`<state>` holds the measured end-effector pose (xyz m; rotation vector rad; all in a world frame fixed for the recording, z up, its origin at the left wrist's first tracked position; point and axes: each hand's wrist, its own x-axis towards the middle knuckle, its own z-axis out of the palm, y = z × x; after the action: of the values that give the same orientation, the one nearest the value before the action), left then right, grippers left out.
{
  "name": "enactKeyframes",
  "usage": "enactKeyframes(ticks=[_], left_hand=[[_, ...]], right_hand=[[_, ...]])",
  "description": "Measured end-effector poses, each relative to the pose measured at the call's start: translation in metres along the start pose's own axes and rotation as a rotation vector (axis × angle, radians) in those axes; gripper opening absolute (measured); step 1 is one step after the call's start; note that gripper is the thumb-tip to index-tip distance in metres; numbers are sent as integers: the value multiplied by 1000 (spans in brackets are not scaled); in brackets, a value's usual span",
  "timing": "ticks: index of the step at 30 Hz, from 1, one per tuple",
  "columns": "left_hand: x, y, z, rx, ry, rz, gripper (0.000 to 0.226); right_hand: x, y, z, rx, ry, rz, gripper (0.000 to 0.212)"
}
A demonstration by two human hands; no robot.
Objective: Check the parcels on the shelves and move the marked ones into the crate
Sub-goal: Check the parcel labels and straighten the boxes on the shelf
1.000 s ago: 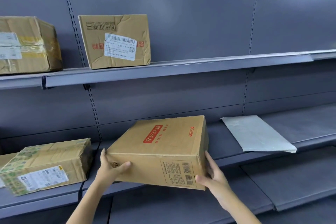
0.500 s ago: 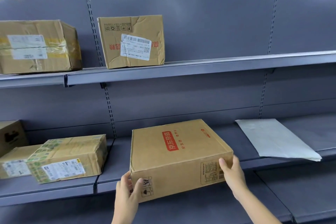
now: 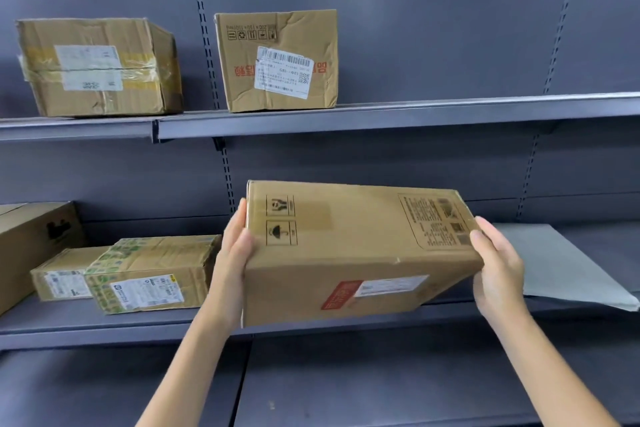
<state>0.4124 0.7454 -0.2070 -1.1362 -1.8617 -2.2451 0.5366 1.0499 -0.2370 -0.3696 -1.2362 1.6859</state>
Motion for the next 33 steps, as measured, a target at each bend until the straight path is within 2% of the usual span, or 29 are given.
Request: enactKeyframes(ticks=[2,4,10,14,17,20,22,28,31,33], left_hand=[[10,2,-1,-39,-44,-62,80],[18,-1,0,-27,-62,-102,80],[22,-18,0,-53,20,-187,57],[24,-39,-10,16,84,-242,90],[29,-45,-9,34,104,-220,85],[34,-55,-6,51,171,-199,63],[34,-68,-10,84,198,-183,57],[22,-98,-20,125,230,-351,40],[11,-112,-17,123,210,-448,43],[5,-119,-17,115,221,-482,46]], right_hand=[[4,-1,2,-6,-20,5,42],[8,-2,3,-31,-28,7,45],[18,-9,5,-218,-217,-37,58],[21,2,16,-298,-260,-19,62],[27,10,23,-309,-226,-14,58],[22,31,22,-394,-232,89,44],[13,54,13,-444,-258,202,37],[-7,87,-20,-443,-316,416,38],[-13,93,-25,-431,-349,490,33],[-15,97,-25,-446,-341,471,34]])
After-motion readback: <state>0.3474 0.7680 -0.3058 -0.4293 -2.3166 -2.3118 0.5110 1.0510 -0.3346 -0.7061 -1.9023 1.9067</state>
